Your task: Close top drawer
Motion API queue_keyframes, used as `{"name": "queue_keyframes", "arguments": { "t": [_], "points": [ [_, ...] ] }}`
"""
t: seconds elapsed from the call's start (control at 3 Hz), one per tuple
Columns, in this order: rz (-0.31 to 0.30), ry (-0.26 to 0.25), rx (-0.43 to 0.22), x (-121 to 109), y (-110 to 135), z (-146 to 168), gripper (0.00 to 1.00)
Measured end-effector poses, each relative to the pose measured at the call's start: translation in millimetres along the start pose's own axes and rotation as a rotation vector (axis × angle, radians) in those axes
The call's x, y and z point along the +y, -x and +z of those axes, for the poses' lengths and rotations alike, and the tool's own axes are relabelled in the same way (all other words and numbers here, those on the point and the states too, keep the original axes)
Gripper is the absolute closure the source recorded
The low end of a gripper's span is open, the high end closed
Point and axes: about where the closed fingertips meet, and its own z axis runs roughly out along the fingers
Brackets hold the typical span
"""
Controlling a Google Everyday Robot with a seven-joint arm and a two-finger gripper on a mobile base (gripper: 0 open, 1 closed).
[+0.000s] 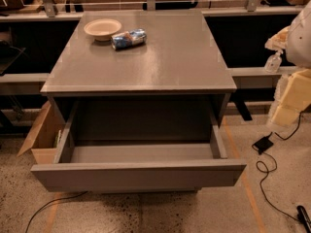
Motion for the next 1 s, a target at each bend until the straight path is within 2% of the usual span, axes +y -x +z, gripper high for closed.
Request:
{"name": "queue_keyframes", "arguments": {
  "t": [0.33,1.0],
  "points": [
    [0.003,-0.002,-0.001,1,0,-1,0.0],
    [0.218,0.089,0.041,90,-19,42,0.0]
  ]
}}
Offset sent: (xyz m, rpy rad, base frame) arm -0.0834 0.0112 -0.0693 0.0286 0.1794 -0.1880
